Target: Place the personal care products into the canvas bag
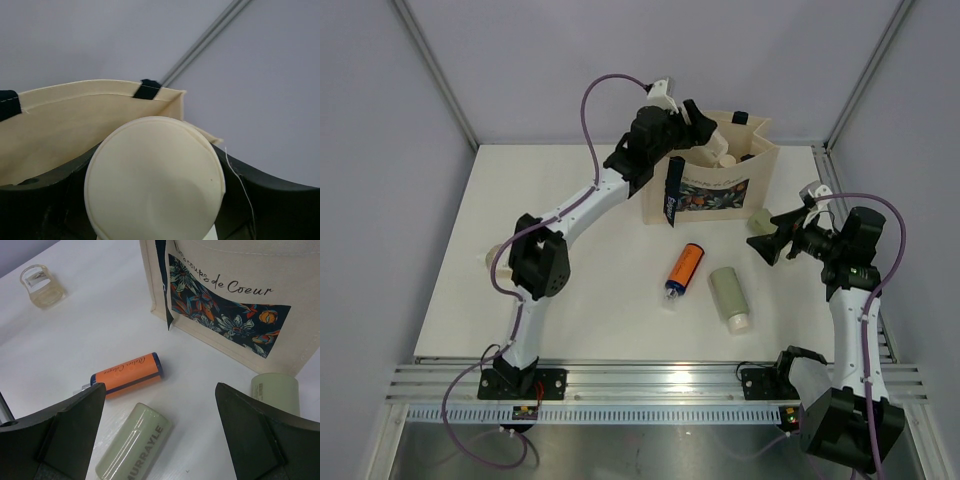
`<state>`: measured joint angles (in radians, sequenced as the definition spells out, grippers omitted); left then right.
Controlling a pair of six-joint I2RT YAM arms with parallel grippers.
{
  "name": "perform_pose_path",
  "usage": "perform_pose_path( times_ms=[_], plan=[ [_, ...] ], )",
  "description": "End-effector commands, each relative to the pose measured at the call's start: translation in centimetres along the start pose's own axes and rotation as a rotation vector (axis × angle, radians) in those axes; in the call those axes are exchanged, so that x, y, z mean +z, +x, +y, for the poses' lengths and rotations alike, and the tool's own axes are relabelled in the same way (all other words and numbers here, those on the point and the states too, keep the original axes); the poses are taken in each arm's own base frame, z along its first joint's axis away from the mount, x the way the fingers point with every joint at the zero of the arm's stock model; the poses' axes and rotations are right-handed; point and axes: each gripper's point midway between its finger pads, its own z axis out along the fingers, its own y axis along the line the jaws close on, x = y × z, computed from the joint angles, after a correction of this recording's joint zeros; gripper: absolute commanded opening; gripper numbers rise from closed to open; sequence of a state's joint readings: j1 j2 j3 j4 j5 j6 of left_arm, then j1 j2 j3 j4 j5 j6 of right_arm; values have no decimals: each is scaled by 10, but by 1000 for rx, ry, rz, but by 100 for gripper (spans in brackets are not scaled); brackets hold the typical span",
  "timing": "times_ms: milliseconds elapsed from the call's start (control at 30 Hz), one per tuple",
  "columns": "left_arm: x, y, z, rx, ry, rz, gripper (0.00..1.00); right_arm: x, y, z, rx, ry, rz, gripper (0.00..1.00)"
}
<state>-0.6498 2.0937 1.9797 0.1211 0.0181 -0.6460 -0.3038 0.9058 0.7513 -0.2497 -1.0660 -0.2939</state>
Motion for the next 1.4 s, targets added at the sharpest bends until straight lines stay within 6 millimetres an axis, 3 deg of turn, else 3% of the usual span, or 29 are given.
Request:
perform_pose_path(
  times_ms=[0,33,233,267,333,467,567,633,833,933,967,1067,1100,1133,1167,1200,1267,1300,1333,1367],
  plan=[
    [14,-48,-11,131,5,-132,0,-2,-15,-2,-40,-10,-35,100],
    [16,-52,-13,146,7,-139,0,-1,-16,-2,-40,-15,-35,100],
    [26,-10,26,269,-71,-23,0,-1,-12,-7,-38,-12,-14,100],
    [27,-4,31,299,-79,-7,4,-1,-11,-8,-34,-11,-12,100],
    [27,7,39,329,-100,30,14,-1,-10,-10,-30,-6,-10,100],
    [23,20,51,375,-129,75,55,-3,-7,-16,-24,13,-6,99],
    [18,13,48,380,-138,71,80,-6,-4,-25,-11,44,4,100],
    [12,2,39,383,-132,57,91,-8,-2,-31,2,62,11,100],
    [-7,-29,18,394,-103,30,97,-15,6,-40,-2,100,41,100],
    [-23,-46,1,396,-73,12,98,-18,13,-45,-9,128,63,99],
    [-35,-62,-13,402,-53,-12,98,-19,15,-46,-12,137,73,99],
    [-57,-75,-22,423,-45,-15,99,-22,27,-55,-21,181,123,99],
    [-77,-93,-36,433,-27,-38,99,-24,24,-61,-31,205,138,99],
    [-87,-101,-37,442,-30,-45,99,-25,30,-63,-9,208,170,99],
    [-96,-94,-35,459,-17,-14,99,-26,29,-65,-4,213,183,99],
    [-121,-110,-46,469,-6,-32,99,-29,20,-73,-22,245,197,99],
    [-146,-117,-41,486,-14,-20,99,-29,30,-81,5,255,275,99],
    [-156,-97,-24,485,-39,38,99,-33,22,-93,-25,305,316,99],
    [-187,-116,-31,496,-39,-10,99,-29,37,-94,-11,286,396,99],
    [-200,-112,-25,499,-44,-1,99,-28,41,-100,-19,307,444,99]
  ],
)
